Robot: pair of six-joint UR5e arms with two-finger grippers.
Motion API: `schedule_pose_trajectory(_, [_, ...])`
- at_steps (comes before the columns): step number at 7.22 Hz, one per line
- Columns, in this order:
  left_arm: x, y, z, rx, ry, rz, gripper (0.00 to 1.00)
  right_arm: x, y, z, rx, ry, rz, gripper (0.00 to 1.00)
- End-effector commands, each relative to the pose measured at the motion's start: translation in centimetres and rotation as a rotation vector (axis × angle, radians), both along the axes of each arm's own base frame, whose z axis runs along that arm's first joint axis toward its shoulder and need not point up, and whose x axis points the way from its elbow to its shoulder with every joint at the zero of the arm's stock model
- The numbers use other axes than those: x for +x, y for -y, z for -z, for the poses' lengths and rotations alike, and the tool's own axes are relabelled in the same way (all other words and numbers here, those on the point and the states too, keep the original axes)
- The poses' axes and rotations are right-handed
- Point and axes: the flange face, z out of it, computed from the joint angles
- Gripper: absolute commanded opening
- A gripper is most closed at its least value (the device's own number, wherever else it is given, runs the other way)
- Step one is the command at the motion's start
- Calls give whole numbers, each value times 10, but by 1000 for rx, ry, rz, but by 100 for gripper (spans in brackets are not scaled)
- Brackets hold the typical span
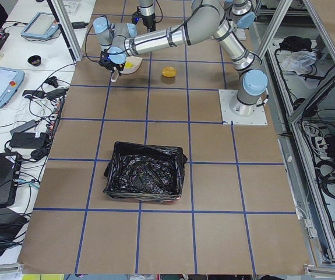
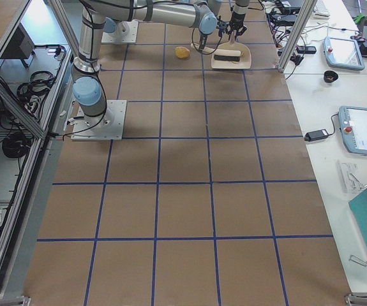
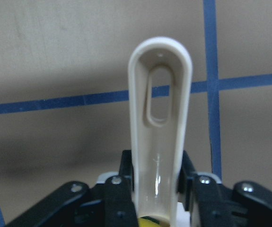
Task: Sweep and dump trash into bin
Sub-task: 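Sweep the sponge and crust into the dustpan with the brush, then move the dustpan beside the potato while right gripper brings brush behind it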
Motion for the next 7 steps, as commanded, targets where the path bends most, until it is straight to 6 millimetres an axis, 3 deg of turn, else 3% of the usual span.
schedule_pose_trajectory(1, [24,4,-21,-25,-53,-28,0,-23,-41,-28,9,1,-53,0])
schedule_pose_trajectory(4, [64,-8,-66,-6,-47,-40,0,-38,-92,-22,6,0,-55,0])
schedule_pose_trajectory(7, [108,-39,-122,57,-34,-22,0,-41,-129,-14,37,-1,11,0])
